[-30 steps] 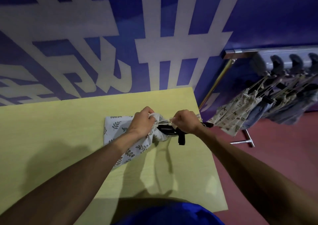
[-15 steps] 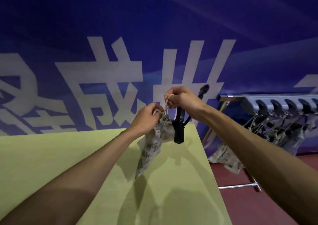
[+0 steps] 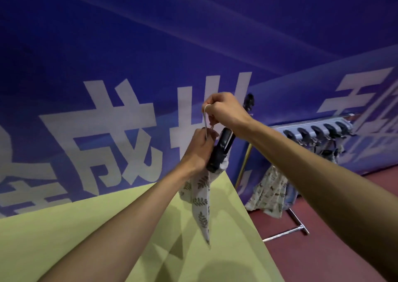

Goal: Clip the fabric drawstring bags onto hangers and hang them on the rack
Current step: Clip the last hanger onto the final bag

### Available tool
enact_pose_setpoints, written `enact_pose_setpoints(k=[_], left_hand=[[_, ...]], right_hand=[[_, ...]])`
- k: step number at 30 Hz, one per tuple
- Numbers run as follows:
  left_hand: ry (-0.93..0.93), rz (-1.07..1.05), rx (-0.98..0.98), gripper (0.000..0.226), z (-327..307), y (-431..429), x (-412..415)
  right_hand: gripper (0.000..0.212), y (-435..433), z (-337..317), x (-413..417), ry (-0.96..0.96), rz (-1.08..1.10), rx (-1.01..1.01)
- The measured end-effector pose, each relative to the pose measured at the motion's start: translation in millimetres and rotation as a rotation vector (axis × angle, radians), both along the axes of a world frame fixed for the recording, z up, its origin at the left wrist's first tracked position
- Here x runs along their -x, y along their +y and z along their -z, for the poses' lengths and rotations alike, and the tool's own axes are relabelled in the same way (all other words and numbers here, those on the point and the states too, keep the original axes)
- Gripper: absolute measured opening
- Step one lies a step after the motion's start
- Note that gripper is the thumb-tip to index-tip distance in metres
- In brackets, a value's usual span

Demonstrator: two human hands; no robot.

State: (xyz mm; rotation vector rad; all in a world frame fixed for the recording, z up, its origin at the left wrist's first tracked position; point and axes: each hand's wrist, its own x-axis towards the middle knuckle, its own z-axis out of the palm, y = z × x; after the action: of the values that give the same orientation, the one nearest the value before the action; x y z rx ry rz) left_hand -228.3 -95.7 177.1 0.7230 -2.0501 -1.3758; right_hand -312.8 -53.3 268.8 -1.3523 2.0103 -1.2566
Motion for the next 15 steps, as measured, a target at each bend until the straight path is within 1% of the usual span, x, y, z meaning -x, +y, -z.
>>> enact_pose_setpoints(k=[2,4,7,10,12,15], left_hand=[[-0.078,0.054,0.049,0.022,4,1,12],[-0.138,0.136,0.189,0.024,11,0,20],[-0.268,0.237,0.348,0.028,18,1,31],[-0.410,0.325,0.500,0.028,20,4,51],[-0.480,0.346,0.540,0.030,23,6,66],[-0.581,0.384,0.609,0.039,30,17,91]], right_hand=[[0.018,10,-3,8,0.011,-0.001,-0.035],[0.020,17,-4,16,0.008,0.002,-0.066],[0.021,24,-2,29,-0.042,0.017,-0.090],[0.016,32,2,49,-0.120,0.015,-0.100],[0.018,39,0,66,-0.188,0.030,-0.070],[0.021,54,-6,100,-0.297,0.082,0.036]])
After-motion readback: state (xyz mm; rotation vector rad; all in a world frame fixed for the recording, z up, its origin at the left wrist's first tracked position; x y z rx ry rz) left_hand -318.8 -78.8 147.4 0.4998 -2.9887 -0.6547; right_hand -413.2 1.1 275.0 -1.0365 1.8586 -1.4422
